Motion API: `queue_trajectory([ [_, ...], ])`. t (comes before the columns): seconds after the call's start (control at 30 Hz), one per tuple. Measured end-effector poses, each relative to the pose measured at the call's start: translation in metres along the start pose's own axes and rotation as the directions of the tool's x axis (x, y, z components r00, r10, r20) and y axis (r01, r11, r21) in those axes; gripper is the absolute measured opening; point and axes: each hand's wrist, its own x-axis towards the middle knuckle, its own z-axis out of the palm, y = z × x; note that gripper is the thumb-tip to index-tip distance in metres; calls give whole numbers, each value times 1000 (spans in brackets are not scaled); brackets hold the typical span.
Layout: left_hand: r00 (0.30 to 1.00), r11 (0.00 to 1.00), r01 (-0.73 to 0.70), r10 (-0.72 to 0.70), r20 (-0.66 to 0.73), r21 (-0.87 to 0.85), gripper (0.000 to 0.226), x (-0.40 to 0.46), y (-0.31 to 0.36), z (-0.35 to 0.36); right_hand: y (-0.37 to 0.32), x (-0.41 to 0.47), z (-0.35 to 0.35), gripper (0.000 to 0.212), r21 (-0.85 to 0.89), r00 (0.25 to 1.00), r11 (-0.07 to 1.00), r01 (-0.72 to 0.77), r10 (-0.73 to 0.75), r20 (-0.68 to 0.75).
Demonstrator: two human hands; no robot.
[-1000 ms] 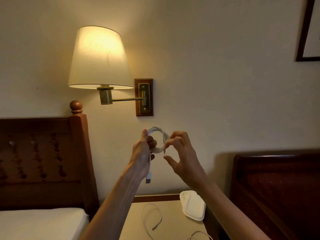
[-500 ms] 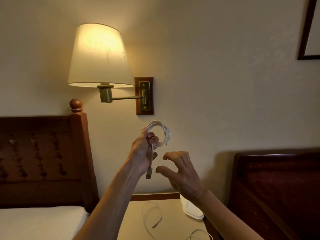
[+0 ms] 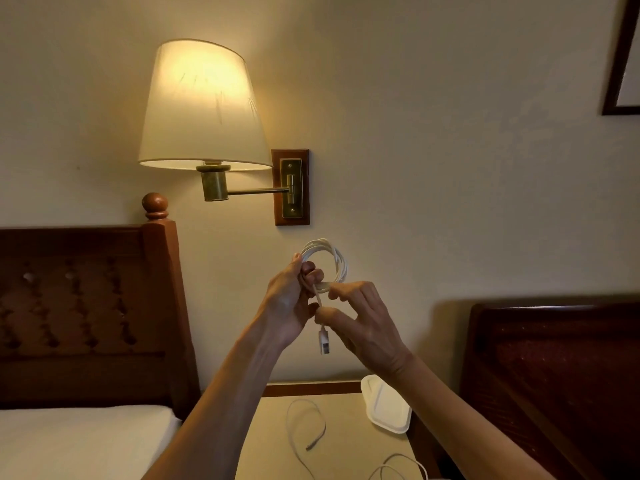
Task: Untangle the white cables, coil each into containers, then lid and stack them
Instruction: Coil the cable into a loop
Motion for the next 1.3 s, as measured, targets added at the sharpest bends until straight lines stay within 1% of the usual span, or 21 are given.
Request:
queue_trajectory([
  [0.07,999,995,-14,17,28,-102,35,0,-1,-4,-4,2,-3,16,175,983,972,-156,170,-68],
  [0.1,998,989,-21,28,47,-149,34,-1,-2,-5,-8,6,-5,10,323,936,904,-280,332,-116],
  [0.13,997,983,-33,45,65,-182,34,-2,-3,-5,-14,11,-8,8,490,835,768,-412,534,-135],
  [0.17,994,978,-50,68,81,-204,34,-3,-5,-5,-21,16,-10,9,655,671,548,-520,737,-83],
  [0.2,991,972,-69,93,98,-224,34,-5,-7,-3,-25,22,-13,12,790,482,264,-553,875,46],
  [0.23,987,967,-92,120,106,-239,34,-6,-9,-1,-28,25,-16,15,862,325,-17,-506,922,209],
  [0.27,984,962,-112,142,106,-251,35,-7,-11,1,-30,28,-18,17,877,223,-234,-419,910,350],
  [0.3,982,957,-130,160,99,-261,36,-7,-12,3,-30,30,-22,18,863,160,-372,-340,882,443],
  [0.37,975,942,-174,206,84,-288,37,-7,-14,6,-29,37,-29,17,816,77,-535,-217,824,561],
  [0.43,966,928,-220,251,69,-300,37,-7,-15,8,-26,41,-33,15,755,24,-633,-174,763,645],
  [0.57,942,936,-307,325,86,-174,38,-11,-17,11,-16,38,-34,12,651,-19,-724,-228,671,741],
  [0.63,934,937,-324,339,117,-127,38,-14,-18,13,-12,35,-34,14,657,7,-703,-274,681,732],
  [0.67,931,939,-323,337,140,-114,38,-16,-19,13,-10,34,-34,16,670,30,-654,-351,707,707],
  [0.73,929,948,-309,319,186,-81,40,-19,-20,11,-5,32,-34,18,657,100,-481,-580,759,644],
  [0.8,929,955,-290,297,221,-66,46,-21,-19,8,2,30,-34,20,617,217,-317,-721,741,635],
  [0.9,947,965,-256,260,189,-48,49,-19,-17,4,15,21,-37,21,630,440,-111,-769,623,647],
  [0.93,956,967,-256,255,146,-13,42,-17,-18,3,18,19,-38,21,637,488,-67,-768,583,650],
  [1.0,968,964,-249,244,59,93,38,-15,-19,3,22,15,-38,22,646,534,-24,-763,539,651],
  [1.17,961,914,-259,276,-10,312,47,-15,-24,9,19,15,-37,23,664,538,-86,-743,515,668],
  [1.23,947,883,-283,319,-36,376,49,-13,-25,10,16,14,-36,25,667,512,-191,-720,503,697],
  [1.3,929,853,-311,367,-57,418,48,-15,-25,12,11,13,-37,36,662,485,-313,-681,484,728],
])
